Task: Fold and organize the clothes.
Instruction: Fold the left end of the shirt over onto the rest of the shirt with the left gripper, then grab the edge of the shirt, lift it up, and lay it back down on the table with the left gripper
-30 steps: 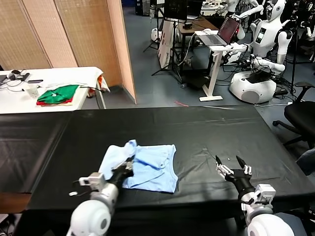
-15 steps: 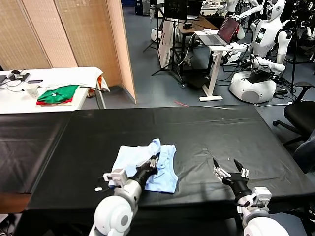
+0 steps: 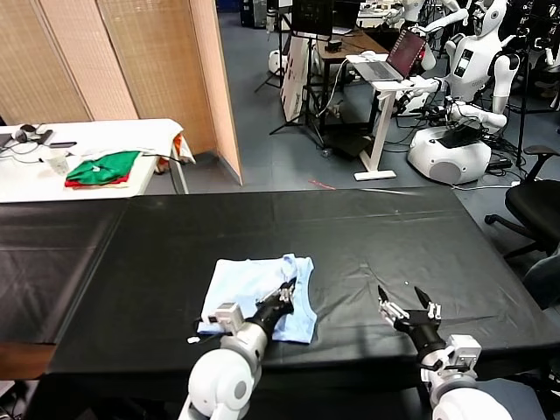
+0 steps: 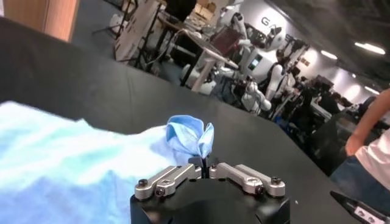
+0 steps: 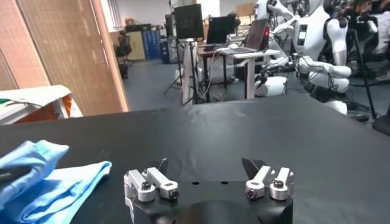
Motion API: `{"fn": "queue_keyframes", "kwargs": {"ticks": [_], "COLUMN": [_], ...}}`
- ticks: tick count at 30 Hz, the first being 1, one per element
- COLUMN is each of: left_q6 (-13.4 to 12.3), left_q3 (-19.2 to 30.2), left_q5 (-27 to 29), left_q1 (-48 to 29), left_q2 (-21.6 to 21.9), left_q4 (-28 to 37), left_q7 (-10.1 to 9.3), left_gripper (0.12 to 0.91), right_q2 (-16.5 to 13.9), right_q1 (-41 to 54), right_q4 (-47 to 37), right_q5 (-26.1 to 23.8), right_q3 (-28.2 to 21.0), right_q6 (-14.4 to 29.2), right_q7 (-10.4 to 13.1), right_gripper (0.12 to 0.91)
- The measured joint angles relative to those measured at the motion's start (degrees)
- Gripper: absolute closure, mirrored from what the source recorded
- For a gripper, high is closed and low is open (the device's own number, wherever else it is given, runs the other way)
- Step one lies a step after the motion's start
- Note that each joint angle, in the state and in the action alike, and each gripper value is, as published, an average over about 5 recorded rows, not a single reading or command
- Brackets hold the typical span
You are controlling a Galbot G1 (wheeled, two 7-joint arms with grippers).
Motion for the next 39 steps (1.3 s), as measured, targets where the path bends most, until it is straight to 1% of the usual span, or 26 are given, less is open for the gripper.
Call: {"fn": "queue_keyframes", "kwargs": {"ticks": [2,4,5,8,9,11,12,13,15,16,19,21,24,27,30,33,36,39], "left_q6": [-0.46,-0.73,-0.79,-0.59,-0.45,-0.31,-0.36,-0.48,-1.00,-1.38,-2.67,-3.56,-4.84,-6.16,-7.41,-8.18,-8.66,-8.80], "left_q3": [-0.32,-0.75,-0.95,-1.26,-1.30,-1.44,-1.61,-1.86,-2.63,-3.16,-5.21,-6.82,-9.31,-11.84,-14.15,-15.88,-17.13,-18.22], "left_q5": [0.42,0.19,-0.15,-2.34,-3.29,-4.83,-5.28,-5.45,-4.80,-4.11,-1.37,0.61,3.31,5.87,8.06,8.66,8.59,7.76], "left_q1": [-0.30,-0.66,-0.83,-1.15,-1.15,-0.98,-0.88,-0.80,-0.82,-0.90,-0.93,-0.53,0.61,2.17,3.69,4.70,5.22,5.52], "left_q2": [-0.41,-0.69,-0.81,-1.25,-1.34,-1.35,-1.23,-1.01,-0.28,0.30,2.93,5.23,8.63,10.73,11.36,11.47,11.44,11.15], "left_q4": [0.81,1.35,1.47,1.19,0.94,0.26,-0.14,-0.63,-1.73,-2.40,-4.38,-5.49,-6.53,-6.79,-6.41,-5.74,-5.00,-3.94], "left_q7": [0.16,0.41,0.53,0.67,0.65,0.68,0.82,1.01,1.53,1.79,2.30,2.65,3.41,4.16,4.69,5.18,5.87,6.75], "left_gripper": [0.849,0.790,0.741,0.560,0.484,0.371,0.299,0.247,0.167,0.145,0.126,0.124,0.123,0.123,0.123,0.123,0.123,0.123], "right_q2": [-0.31,-0.64,-0.82,-1.42,-1.68,-2.38,-2.80,-3.28,-4.35,-4.91,-6.33,-6.79,-6.87,-6.68,-6.36,-5.84,-5.21,-4.59], "right_q1": [-0.02,0.04,0.11,0.45,0.60,1.00,1.23,1.48,2.05,2.38,3.75,5.07,7.34,8.81,9.14,8.78,7.73,6.10], "right_q4": [-0.02,-0.31,-0.49,-0.91,-0.98,-0.98,-0.85,-0.67,-0.21,-0.06,-0.20,-0.87,-2.58,-4.59,-5.88,-6.03,-5.07,-2.87], "right_q5": [-0.34,-0.82,-1.08,-1.79,-1.98,-2.07,-1.84,-1.39,-0.20,0.34,0.79,-0.16,-3.49,-8.56,-13.10,-15.29,-14.97,-12.76], "right_q3": [-0.41,-0.92,-1.25,-2.52,-3.09,-4.48,-5.30,-6.23,-8.32,-9.45,-13.21,-15.86,-19.48,-21.88,-22.87,-22.98,-22.31,-20.85], "right_q6": [0.04,0.07,0.07,-0.06,-0.12,-0.38,-0.60,-0.92,-1.66,-2.03,-2.78,-3.23,-4.80,-7.41,-9.39,-10.49,-10.50,-9.26], "right_q7": [-0.68,-1.17,-1.39,-1.88,-2.01,-2.21,-2.25,-2.26,-2.25,-2.19,-1.62,-1.02,-0.46,-0.07,0.33,0.41,0.56,0.76], "right_gripper": [0.118,0.118,0.118,0.118,0.118,0.118,0.118,0.118,0.118,0.118,0.118,0.118,0.118,0.118,0.118,0.118,0.118,0.118]}}
